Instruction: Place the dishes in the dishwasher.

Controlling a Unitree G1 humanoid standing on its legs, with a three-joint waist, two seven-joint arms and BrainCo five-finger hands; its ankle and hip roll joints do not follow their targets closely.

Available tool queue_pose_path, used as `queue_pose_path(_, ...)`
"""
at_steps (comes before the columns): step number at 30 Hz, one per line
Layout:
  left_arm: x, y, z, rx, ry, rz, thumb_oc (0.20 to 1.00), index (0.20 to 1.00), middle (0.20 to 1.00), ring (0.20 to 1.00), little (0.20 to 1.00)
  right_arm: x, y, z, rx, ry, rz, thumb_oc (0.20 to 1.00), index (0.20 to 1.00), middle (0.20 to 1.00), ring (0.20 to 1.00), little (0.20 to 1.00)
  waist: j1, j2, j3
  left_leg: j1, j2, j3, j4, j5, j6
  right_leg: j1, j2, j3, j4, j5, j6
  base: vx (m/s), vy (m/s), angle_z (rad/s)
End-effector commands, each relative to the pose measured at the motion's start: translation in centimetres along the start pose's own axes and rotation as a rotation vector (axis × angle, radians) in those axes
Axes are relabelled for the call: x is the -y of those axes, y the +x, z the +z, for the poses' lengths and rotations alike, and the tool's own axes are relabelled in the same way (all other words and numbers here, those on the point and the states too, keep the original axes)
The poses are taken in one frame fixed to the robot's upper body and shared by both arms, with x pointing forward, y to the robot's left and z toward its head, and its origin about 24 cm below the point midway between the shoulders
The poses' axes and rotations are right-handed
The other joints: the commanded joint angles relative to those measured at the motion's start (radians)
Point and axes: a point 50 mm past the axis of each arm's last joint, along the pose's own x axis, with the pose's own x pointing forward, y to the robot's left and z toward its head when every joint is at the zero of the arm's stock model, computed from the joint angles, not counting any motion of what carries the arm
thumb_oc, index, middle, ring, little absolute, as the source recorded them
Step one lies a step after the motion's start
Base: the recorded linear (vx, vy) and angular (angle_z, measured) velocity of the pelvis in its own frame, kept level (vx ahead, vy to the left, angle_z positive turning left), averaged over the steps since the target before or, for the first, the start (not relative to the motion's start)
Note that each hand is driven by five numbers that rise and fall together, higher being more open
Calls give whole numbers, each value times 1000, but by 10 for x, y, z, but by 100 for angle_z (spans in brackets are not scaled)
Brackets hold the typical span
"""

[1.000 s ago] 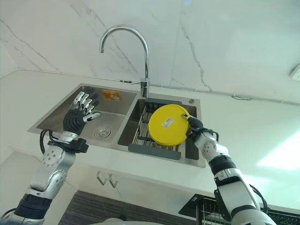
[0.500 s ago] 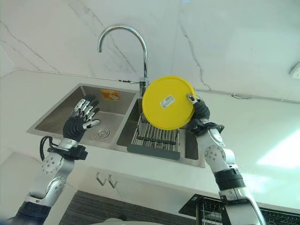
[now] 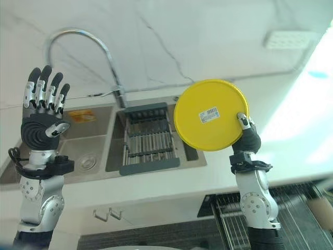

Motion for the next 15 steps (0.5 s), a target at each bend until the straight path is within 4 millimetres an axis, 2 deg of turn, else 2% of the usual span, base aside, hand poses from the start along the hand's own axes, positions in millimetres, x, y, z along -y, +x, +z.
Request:
queue_pose_path(1, 1, 0, 18, 62, 165, -90, 1000, 1000, 1000, 1000, 1000, -34, 15, 40, 168, 82, 248, 200, 200, 200, 200, 200, 50, -5, 19, 82, 5, -26, 27, -138, 39, -104, 55, -117, 98, 72, 3, -150, 214, -90)
queue_pose_path(3, 2, 2, 19, 78, 198, -103, 1000, 1000, 1000, 1000, 1000, -33, 18, 42, 170, 70, 252, 200, 200, 200, 200, 200, 49, -2, 24, 87, 6, 0, 4, -127, 52, -103, 96, -138, 139, 20, -7, -195, 177, -139)
queue_pose_path(4, 4, 3, 19, 83, 210, -113, 1000, 1000, 1000, 1000, 1000, -34, 21, 47, 182, 62, 255, 200, 200, 200, 200, 200, 49, 2, 23, 76, 3, 12, -6, -115, 67, -84, 134, -138, 171, -29, -23, -176, 124, -112)
queue_pose_path(8, 14, 5, 11, 65, 208, -154, 1000, 1000, 1000, 1000, 1000, -38, 25, 52, 220, 39, 271, 200, 200, 200, 200, 200, 65, -1, 23, 44, 0, 43, -10, -90, 95, -54, 150, -155, 289, -62, -49, -169, 39, -44)
queue_pose_path(10, 25, 6, 5, 61, 258, -221, 1000, 1000, 1000, 1000, 1000, -40, 26, 50, 227, 55, 282, 200, 200, 200, 200, 200, 97, -14, 18, 7, 4, 70, 5, -80, 101, -4, 123, -185, 315, -71, -52, -169, -153, -45)
queue_pose_path(12, 29, 6, 4, 47, 285, -280, 1000, 1000, 1000, 1000, 1000, -39, 26, 50, 224, 72, 278, 200, 200, 200, 200, 200, 122, -24, 7, -12, 7, 89, 14, -76, 100, 48, 96, -208, 297, -65, -44, -137, -295, -133)
queue_pose_path(13, 29, 8, 6, 30, 289, -343, 1000, 1000, 1000, 1000, 1000, -40, 24, 50, 223, 89, 276, 200, 200, 200, 200, 200, 144, -32, -4, -22, 25, 113, 17, -72, 92, 95, 26, -250, 273, -31, -27, -148, -473, -130)
queue_pose_path(15, 34, 12, 7, 28, 288, -395, 1000, 1000, 1000, 1000, 1000, -41, 16, 48, 216, 103, 278, 200, 200, 200, 200, 200, 133, -38, -13, -28, 69, 147, 20, -61, 60, 130, -49, -264, 187, 5, 0, -151, -611, -95)
